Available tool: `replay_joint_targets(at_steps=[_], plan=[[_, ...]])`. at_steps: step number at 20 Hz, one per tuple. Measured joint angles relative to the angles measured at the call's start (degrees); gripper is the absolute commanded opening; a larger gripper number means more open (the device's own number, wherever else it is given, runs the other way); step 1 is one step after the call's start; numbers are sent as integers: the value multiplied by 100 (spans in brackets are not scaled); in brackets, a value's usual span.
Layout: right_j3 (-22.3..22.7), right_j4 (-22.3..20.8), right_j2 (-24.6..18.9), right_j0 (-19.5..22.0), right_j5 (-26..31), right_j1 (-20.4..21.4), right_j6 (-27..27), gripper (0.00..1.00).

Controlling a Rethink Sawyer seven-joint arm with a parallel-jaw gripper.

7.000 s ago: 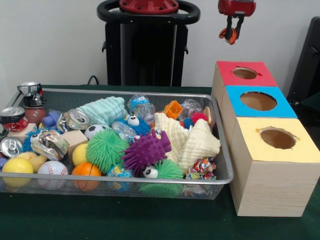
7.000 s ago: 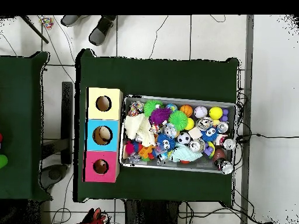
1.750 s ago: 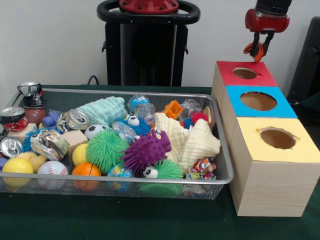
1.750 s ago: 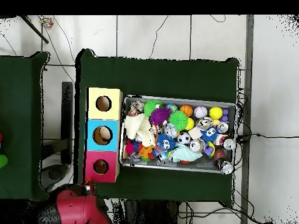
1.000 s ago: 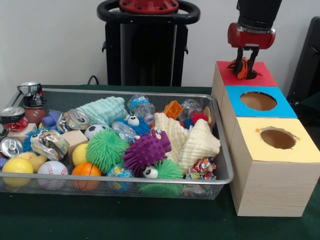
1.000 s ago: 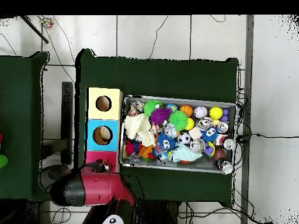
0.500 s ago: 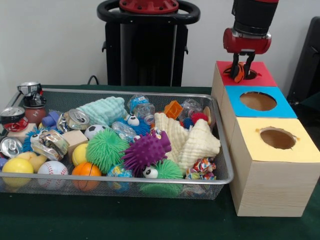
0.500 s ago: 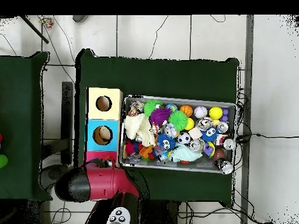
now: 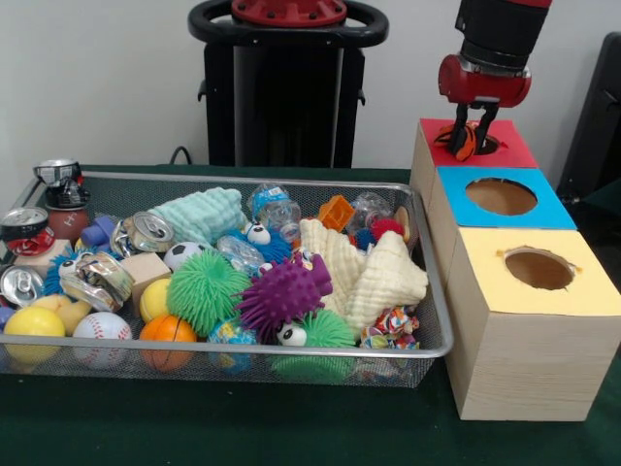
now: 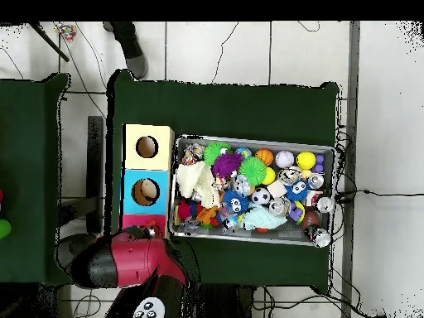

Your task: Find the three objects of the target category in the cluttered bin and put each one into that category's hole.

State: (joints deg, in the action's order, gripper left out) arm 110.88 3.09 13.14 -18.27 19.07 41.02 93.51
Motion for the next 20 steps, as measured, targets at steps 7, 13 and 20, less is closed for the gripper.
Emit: replay_joint_targets(at_steps=[7,13,20], plan=[[-124,0,261,-312,-9,-121,0,0],[-128,1,260,-325,-92,-149,0,100],[-103,0,273,-344,-234,-181,1,100]])
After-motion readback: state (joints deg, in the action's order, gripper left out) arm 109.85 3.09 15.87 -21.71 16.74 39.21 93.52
